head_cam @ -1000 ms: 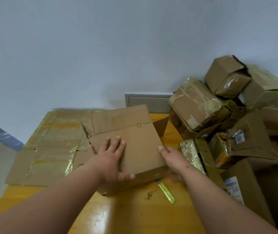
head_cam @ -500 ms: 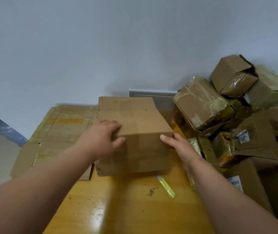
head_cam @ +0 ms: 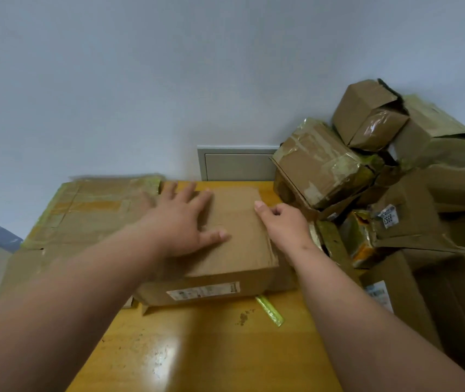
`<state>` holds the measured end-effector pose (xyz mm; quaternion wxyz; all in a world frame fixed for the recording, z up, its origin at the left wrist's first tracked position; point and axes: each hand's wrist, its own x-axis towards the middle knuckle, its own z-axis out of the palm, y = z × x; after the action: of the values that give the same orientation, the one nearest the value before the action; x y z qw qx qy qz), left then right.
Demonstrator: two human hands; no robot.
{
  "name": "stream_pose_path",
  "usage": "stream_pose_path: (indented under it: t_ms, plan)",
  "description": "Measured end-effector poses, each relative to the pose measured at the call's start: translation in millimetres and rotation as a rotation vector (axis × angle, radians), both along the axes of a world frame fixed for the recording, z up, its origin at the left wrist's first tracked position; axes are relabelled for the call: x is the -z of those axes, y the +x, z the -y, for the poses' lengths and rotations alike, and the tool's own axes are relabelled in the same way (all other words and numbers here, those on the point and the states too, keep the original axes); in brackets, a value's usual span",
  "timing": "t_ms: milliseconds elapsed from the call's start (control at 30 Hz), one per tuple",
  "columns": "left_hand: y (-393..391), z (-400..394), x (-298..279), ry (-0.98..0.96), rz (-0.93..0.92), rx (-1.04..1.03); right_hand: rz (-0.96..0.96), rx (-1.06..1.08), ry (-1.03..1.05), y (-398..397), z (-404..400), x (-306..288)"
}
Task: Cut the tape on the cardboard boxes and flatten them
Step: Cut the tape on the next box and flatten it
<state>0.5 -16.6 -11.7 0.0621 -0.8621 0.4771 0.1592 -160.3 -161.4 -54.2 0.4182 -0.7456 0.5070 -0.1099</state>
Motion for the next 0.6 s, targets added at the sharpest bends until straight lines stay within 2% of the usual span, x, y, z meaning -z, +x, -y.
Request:
stream_pose_path:
  t_ms: [67, 167, 367, 600]
  plan:
    - [-14.0, 2.1, 15.2, 0.026, -0.023, 0.033, 0.033, 0.002, 0.029, -1.7, -1.0, 9.5]
    - [-16.2, 4.2, 30.7, 0.006, 0.01, 0.068, 0.156, 0.137, 0.161, -18.8, 4.2, 29.8]
    - [-15.0, -14.4, 66.8, 0.051, -0.027, 0.093, -0.068, 0.14, 0.213, -66.4, -5.8, 94.5]
    - [-5.2, -6.7, 80.1, 0.064, -0.011, 0.051, -0.184, -0.019, 0.05, -71.5, -21.1, 113.4]
